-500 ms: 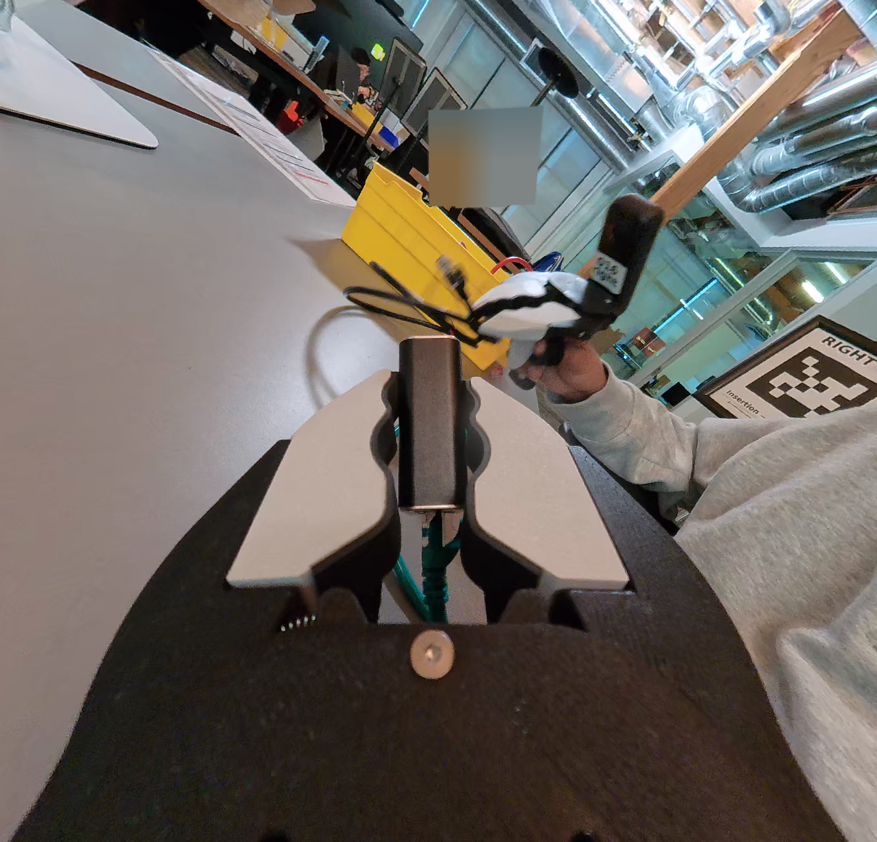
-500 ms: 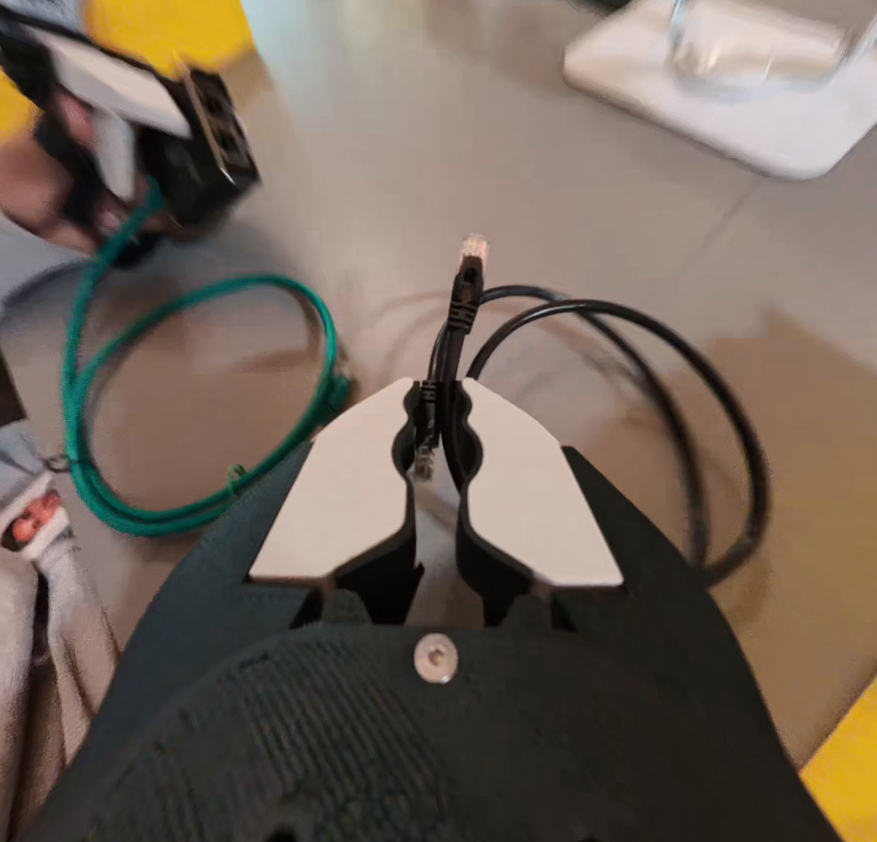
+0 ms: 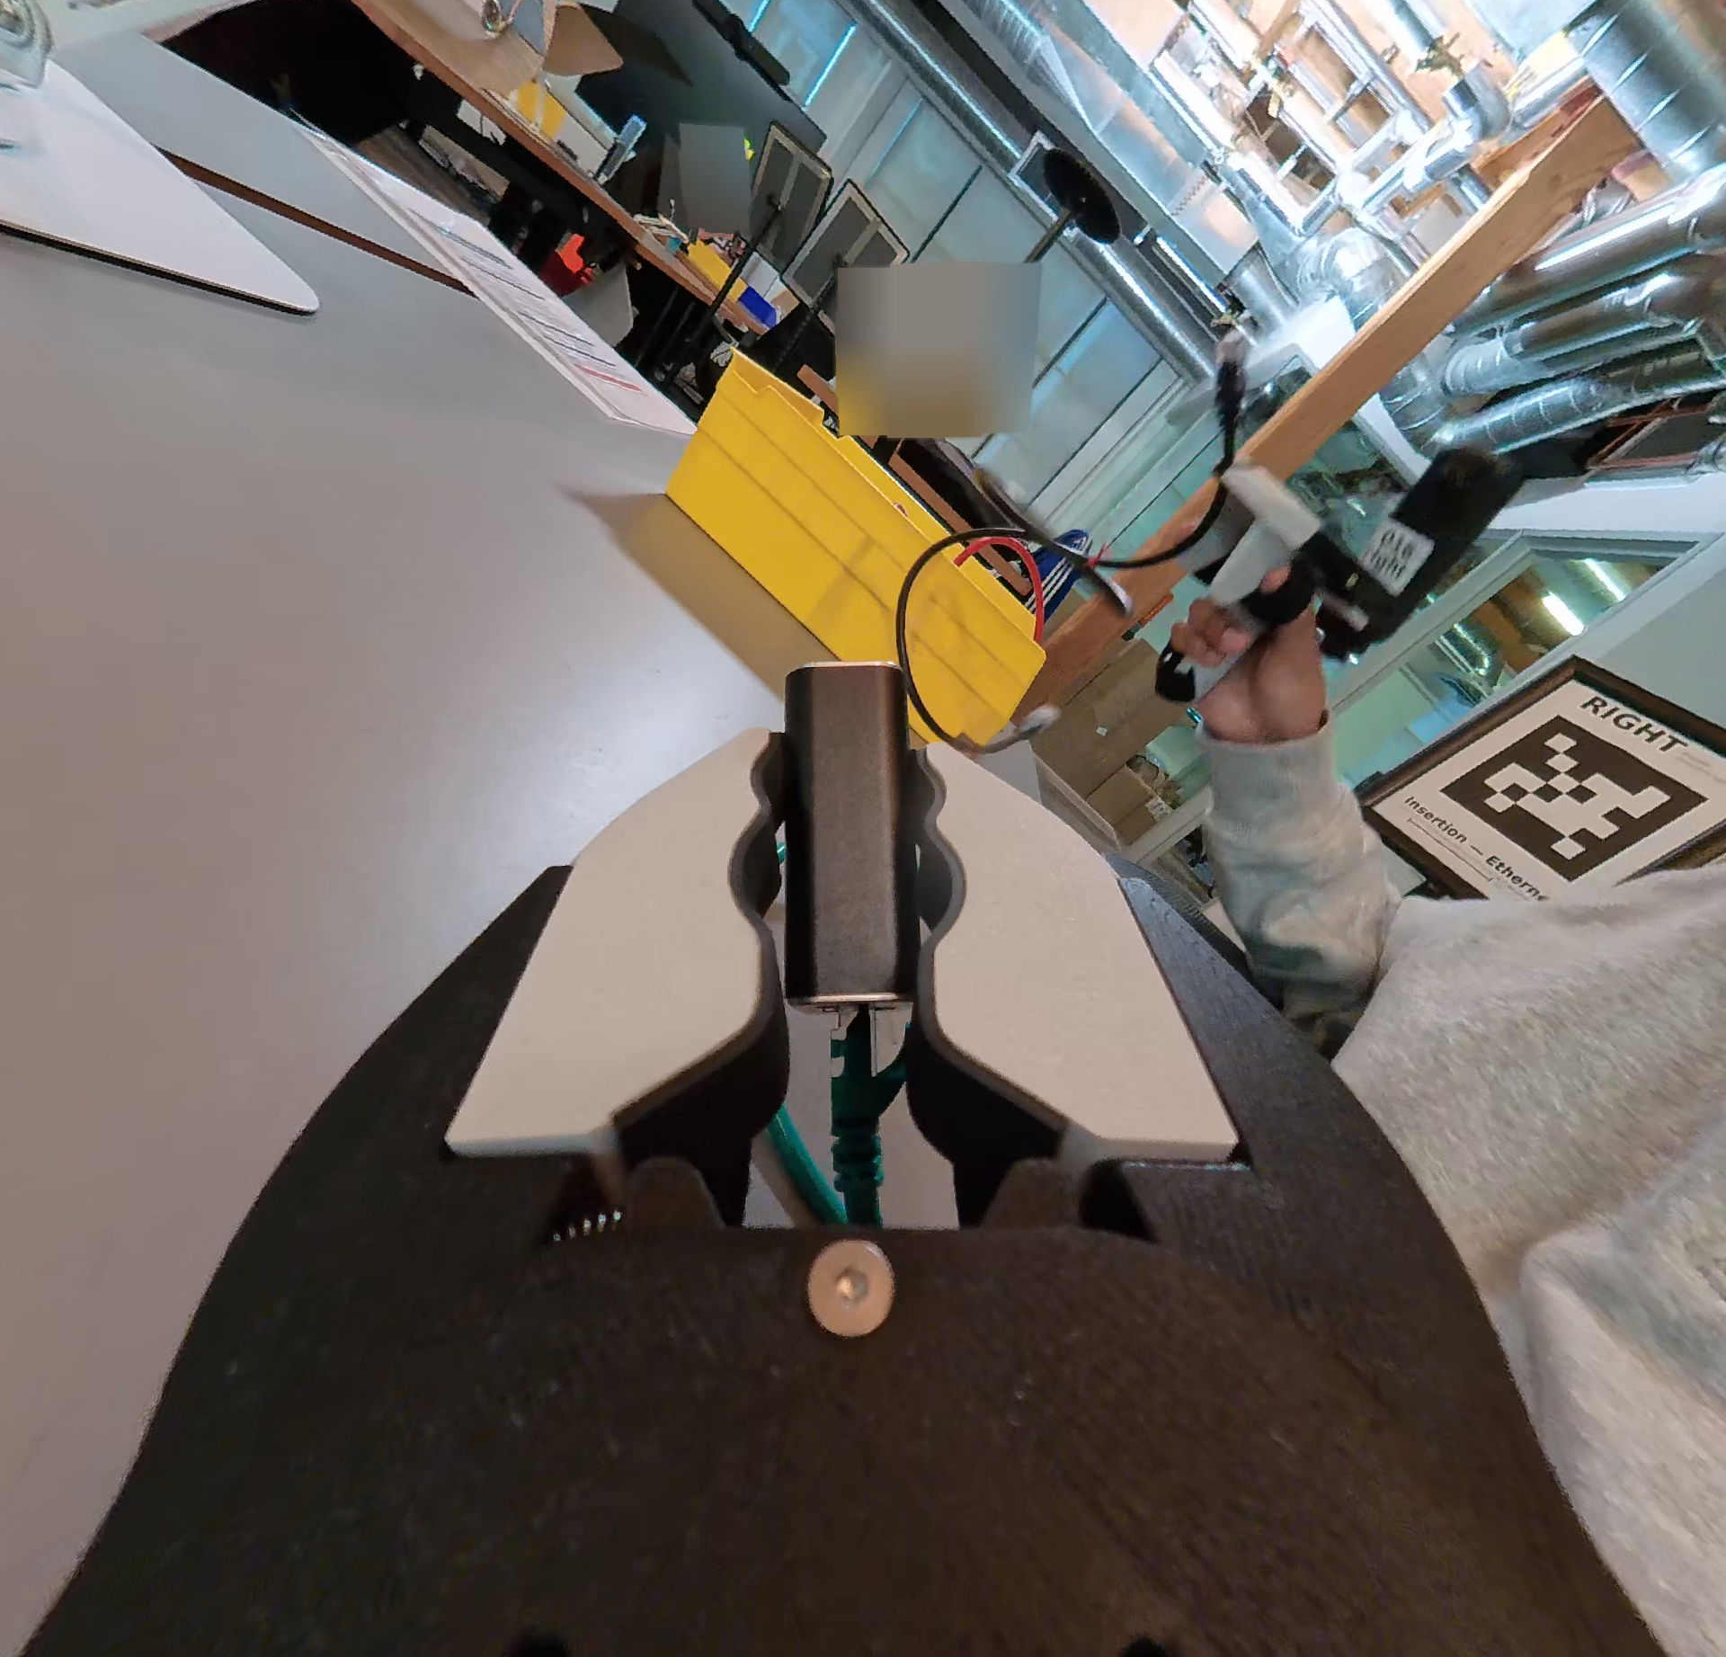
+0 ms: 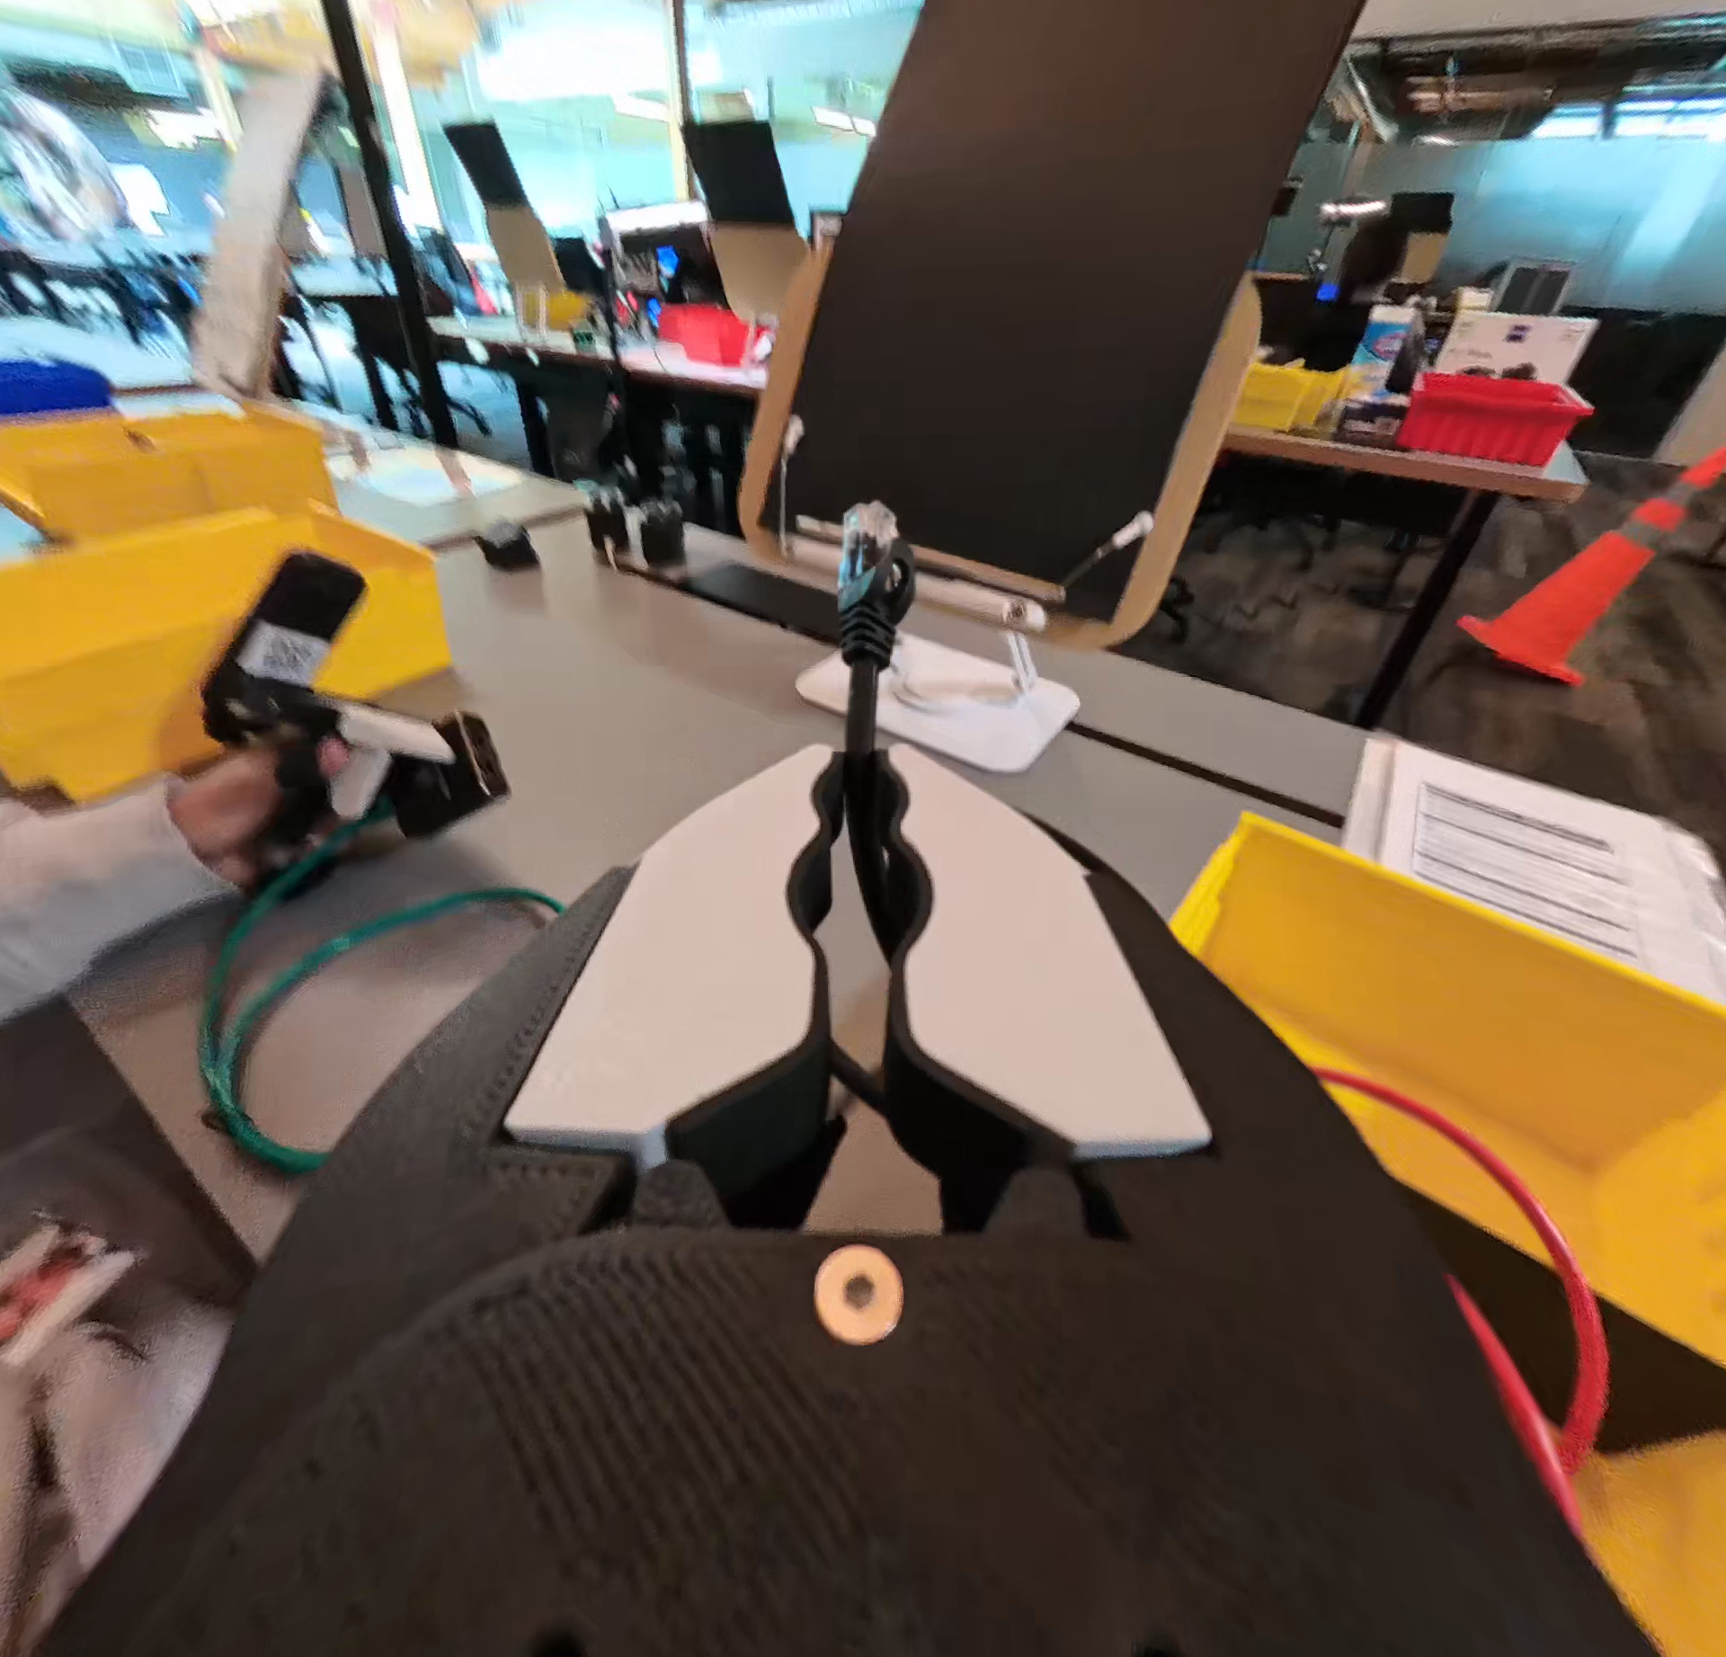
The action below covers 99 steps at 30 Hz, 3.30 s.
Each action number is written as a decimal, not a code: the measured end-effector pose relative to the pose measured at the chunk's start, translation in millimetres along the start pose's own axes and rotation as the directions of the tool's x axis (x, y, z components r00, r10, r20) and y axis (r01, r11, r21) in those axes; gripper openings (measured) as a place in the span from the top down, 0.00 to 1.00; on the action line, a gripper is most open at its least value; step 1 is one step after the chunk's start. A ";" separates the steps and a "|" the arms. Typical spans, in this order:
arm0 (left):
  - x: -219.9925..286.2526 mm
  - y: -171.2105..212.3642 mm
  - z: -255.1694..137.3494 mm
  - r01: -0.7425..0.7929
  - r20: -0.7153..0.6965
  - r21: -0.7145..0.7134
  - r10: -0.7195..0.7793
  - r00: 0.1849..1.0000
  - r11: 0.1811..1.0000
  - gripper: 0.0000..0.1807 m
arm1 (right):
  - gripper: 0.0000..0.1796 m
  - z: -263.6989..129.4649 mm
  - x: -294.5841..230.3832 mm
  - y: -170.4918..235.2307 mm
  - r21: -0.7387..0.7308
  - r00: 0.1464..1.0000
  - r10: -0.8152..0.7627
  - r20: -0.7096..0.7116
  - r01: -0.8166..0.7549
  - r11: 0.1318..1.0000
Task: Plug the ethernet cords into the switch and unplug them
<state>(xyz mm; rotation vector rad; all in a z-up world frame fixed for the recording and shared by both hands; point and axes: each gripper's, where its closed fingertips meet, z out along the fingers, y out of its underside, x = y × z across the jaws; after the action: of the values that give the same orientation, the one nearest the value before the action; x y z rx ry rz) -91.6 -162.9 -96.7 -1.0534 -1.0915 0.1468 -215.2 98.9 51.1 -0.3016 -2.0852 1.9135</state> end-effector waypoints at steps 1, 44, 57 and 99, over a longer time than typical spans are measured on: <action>-0.3 -0.4 -0.3 0.002 0.001 0.004 -0.002 1.000 1.000 0.87 | 0.97 0.2 -4.0 14.3 -0.012 0.998 -0.047 -0.031 0.047 0.999; -0.3 -3.0 -2.8 0.046 -0.029 0.031 -0.045 0.999 0.998 0.87 | 0.93 27.2 -73.6 59.9 -0.069 0.942 -0.325 0.090 0.331 0.941; -1.2 -3.5 -3.1 0.050 -0.026 0.035 -0.049 0.998 0.998 0.87 | 0.94 -31.6 66.8 63.8 -0.143 0.925 -0.244 -0.291 0.210 0.967; -1.4 -6.0 -5.6 0.066 -0.038 0.060 -0.064 0.997 0.996 0.87 | 0.93 -19.5 93.1 99.0 -0.285 0.937 -0.257 -0.235 0.186 0.940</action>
<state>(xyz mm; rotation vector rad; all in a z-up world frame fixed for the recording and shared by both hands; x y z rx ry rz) -90.2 -170.5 -93.4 -0.9609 -1.0811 0.1081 -299.7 158.7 -39.1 -0.3436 -2.0815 1.3864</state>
